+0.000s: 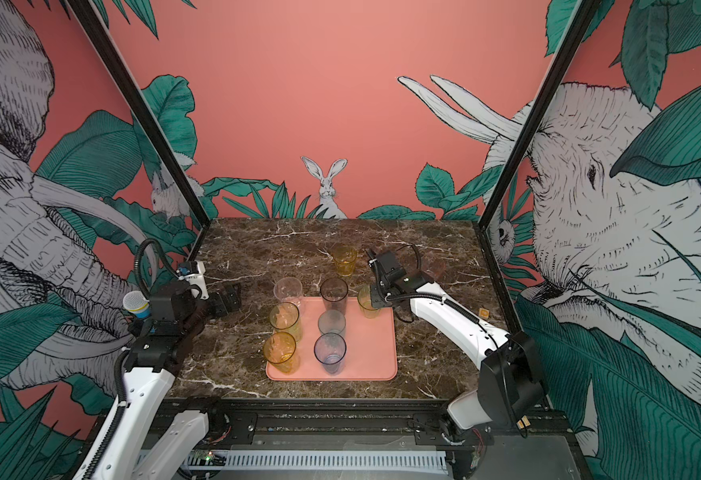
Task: Place the glasses into the tray
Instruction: 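Lower the green glass onto the tray's far corner and open the right gripper, then raise the right gripper and move it over the yellow glass beyond the tray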
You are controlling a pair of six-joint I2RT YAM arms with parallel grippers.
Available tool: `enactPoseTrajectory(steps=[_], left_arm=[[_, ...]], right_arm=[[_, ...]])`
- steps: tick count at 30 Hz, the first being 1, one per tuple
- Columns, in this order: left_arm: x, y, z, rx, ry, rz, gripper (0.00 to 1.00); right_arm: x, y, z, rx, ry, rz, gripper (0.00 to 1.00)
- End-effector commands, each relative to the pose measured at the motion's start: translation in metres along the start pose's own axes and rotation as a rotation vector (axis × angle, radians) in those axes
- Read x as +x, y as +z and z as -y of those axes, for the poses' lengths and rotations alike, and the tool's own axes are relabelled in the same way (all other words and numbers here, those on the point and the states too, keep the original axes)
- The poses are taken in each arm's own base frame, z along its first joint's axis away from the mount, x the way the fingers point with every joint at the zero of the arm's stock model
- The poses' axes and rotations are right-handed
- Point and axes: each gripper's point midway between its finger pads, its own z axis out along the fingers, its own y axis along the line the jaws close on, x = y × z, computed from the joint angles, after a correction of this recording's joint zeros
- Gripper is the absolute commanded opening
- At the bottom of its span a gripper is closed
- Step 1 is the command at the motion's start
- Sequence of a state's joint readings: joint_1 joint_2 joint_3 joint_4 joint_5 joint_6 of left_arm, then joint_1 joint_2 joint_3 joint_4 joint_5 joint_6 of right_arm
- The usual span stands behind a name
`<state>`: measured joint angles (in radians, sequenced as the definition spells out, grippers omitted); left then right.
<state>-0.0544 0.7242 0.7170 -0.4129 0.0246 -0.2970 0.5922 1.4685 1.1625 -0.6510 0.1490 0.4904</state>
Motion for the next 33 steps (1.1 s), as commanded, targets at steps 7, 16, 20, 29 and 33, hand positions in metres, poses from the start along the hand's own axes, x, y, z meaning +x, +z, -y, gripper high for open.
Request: enactPoseTrajectory(steps=[7, 16, 20, 29, 33], left_arm=[[0.0, 0.001, 0.0, 0.002, -0.015, 0.015, 1.0], [-0.001, 0.002, 0.002, 0.012, -0.026, 0.011, 1.0], [-0.003, 0.001, 0.004, 0.024, -0.031, 0.016, 1.0], [-0.004, -0.002, 0.005, 0.028, -0.026, 0.015, 1.0], [-0.004, -0.003, 0.006, 0.03, -0.02, 0.012, 1.0]], right_arm=[[0.0, 0.018, 0.0, -0.004, 0.019, 0.001, 0.0], [0.004, 0.03, 0.002, 0.005, 0.014, -0.024, 0.0], [0.009, 0.037, 0.003, 0.016, 0.008, -0.048, 0.0], [0.014, 0.045, 0.005, 0.024, 0.005, -0.066, 0.0], [0.016, 0.047, 0.007, 0.034, 0.005, -0.071, 0.07]])
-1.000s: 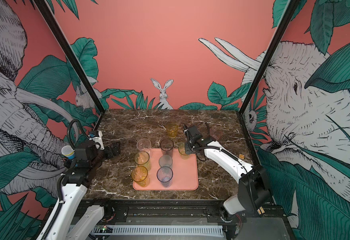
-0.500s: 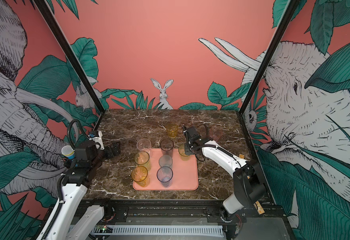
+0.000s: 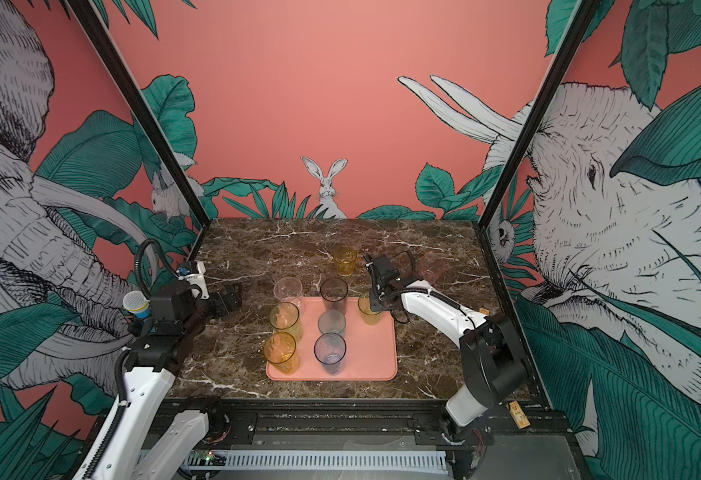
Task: Place the glasses into the tray
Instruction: 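Raise the right gripper and move it over the yellow glass beyond the tray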
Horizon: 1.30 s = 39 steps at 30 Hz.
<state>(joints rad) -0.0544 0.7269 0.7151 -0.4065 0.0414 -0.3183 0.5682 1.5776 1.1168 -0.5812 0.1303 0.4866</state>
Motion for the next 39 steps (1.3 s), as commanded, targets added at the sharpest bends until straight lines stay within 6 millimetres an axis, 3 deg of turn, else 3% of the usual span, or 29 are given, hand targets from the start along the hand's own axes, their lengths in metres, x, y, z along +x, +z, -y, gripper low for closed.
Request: enactPoseTrajectory(steps=[1, 6, 9, 14, 21, 28, 39], left_arm=[[-0.006, -0.005, 0.003, 0.013, 0.002, 0.019, 1.0], [-0.008, -0.005, 0.004, 0.016, 0.0, 0.026, 1.0], [-0.008, -0.004, 0.004, 0.015, -0.001, 0.026, 1.0], [-0.01, -0.005, 0.005, 0.019, 0.005, 0.026, 1.0], [-0.012, -0.007, 0.004, 0.009, 0.013, 0.032, 1.0], [-0.013, -0.008, 0.003, 0.002, 0.015, 0.035, 1.0], [-0.015, -0.008, 0.002, -0.005, 0.024, 0.035, 1.0]], right_arm=[[-0.004, 0.003, 0.002, 0.008, 0.005, 0.012, 0.11], [-0.005, 0.0, 0.0, 0.003, 0.011, 0.01, 0.2], [-0.007, -0.003, 0.0, 0.002, 0.014, 0.015, 0.3], [-0.017, -0.019, 0.002, 0.017, -0.001, 0.026, 0.43], [-0.041, -0.05, -0.002, -0.001, -0.021, 0.074, 0.46], [-0.082, -0.075, -0.011, -0.017, -0.03, 0.173, 0.48], [-0.141, -0.057, -0.022, -0.04, 0.03, 0.235, 0.49]])
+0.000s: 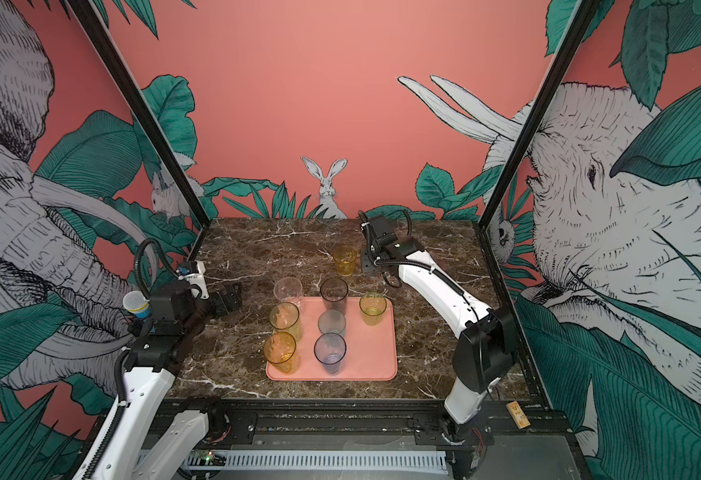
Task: Place the glasses into the tray
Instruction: 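Raise the right gripper and move it over the yellow glass beyond the tray, then lower the right gripper around the yellow glass and close it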
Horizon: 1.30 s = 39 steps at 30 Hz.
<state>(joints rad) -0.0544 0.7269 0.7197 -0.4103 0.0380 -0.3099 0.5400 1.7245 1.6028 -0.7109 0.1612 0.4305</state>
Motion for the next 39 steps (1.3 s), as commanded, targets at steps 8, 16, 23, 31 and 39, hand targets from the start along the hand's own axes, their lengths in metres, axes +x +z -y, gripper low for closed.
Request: enactPoseTrajectory(steps=[8, 16, 23, 31, 39], left_arm=[[-0.013, -0.009, -0.002, -0.028, 0.035, 0.036, 0.99], [-0.012, -0.011, -0.006, -0.048, 0.037, 0.04, 1.0], [-0.011, -0.01, -0.008, -0.055, 0.044, 0.043, 1.0], [-0.01, -0.007, -0.008, -0.058, 0.056, 0.035, 1.0], [-0.009, 0.0, -0.007, -0.054, 0.047, 0.019, 0.99]], right_arm=[[-0.041, 0.037, -0.005, -0.028, 0.042, 0.021, 0.49], [-0.047, 0.076, -0.011, -0.036, 0.052, -0.041, 0.49], [-0.045, 0.101, -0.024, -0.076, 0.063, -0.09, 0.48], [-0.035, 0.124, -0.033, -0.104, 0.088, -0.146, 0.47], [-0.026, 0.142, -0.037, -0.106, 0.102, -0.19, 0.43]])
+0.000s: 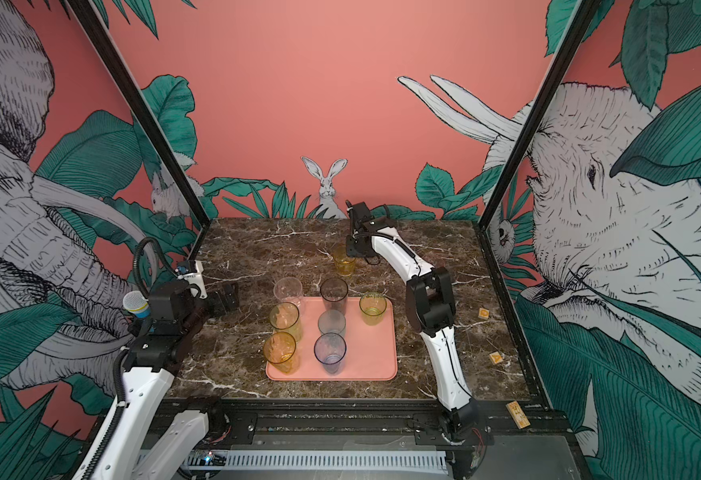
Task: Place the glasses into the tray
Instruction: 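Lower the right gripper around the yellow glass and close it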
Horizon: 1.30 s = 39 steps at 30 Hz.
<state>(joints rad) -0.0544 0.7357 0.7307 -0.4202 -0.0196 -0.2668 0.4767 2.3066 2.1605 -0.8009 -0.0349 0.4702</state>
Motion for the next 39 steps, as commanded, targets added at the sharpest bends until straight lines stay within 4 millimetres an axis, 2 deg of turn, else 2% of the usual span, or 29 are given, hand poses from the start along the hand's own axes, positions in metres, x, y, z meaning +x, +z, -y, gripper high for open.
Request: enactPoseTrajectory(steps=[1, 10, 23, 33, 39], left_arm=[[-0.005, 0.0, 0.002, 0.004, 0.003, 0.01, 0.99], [-0.003, 0.004, 0.002, 0.008, -0.011, 0.004, 1.0], [-0.003, 0.008, 0.005, 0.025, -0.022, 0.008, 1.0], [0.002, 0.009, 0.005, 0.032, -0.027, -0.005, 1.0], [0.003, 0.01, 0.006, 0.035, -0.03, -0.005, 1.0]], right_arm=[[0.002, 0.006, 0.001, 0.0, 0.025, -0.024, 0.43], [0.008, 0.019, 0.003, 0.015, 0.037, -0.064, 0.35], [0.009, 0.024, 0.008, 0.044, 0.034, -0.065, 0.22], [0.008, 0.022, 0.009, 0.045, 0.03, -0.062, 0.01], [0.004, 0.011, 0.009, 0.052, 0.022, -0.043, 0.0]])
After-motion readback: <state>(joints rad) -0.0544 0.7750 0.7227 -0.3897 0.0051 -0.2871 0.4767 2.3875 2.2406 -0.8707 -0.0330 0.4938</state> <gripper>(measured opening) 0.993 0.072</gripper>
